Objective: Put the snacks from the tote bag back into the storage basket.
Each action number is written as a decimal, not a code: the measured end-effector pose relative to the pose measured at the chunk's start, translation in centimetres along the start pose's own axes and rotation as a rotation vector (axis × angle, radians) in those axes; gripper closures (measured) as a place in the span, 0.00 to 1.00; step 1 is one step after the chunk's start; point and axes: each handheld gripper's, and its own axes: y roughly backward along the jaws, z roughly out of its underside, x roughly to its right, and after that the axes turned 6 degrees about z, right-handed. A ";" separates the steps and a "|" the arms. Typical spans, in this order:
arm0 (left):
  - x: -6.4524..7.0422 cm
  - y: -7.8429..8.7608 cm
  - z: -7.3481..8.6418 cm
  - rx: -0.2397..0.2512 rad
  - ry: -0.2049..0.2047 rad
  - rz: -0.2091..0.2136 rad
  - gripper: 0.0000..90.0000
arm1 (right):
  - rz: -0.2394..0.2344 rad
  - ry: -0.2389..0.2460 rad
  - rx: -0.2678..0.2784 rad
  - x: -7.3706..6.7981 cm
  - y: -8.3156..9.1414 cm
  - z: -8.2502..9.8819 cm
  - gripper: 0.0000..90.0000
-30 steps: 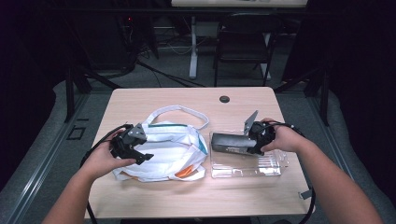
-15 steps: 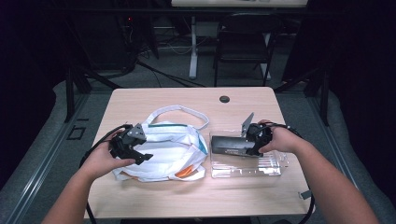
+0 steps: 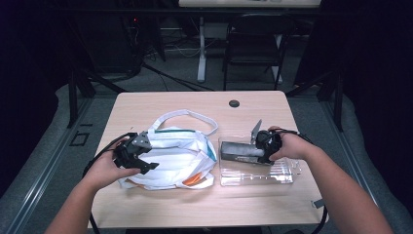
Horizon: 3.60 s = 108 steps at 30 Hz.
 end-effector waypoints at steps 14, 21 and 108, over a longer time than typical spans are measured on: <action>0.1 -0.1 0.2 -0.002 0.003 -0.004 0.40 | 0.044 0.031 -0.052 0.0 -0.8 -0.3 0.45; 0.2 -0.2 0.2 -0.010 -0.007 -0.003 0.40 | 0.049 0.013 -0.038 0.2 -1.0 -0.5 0.42; 1.5 -0.9 -0.6 0.025 0.042 -0.039 0.42 | 0.125 -0.670 -0.042 -1.3 0.5 2.7 0.38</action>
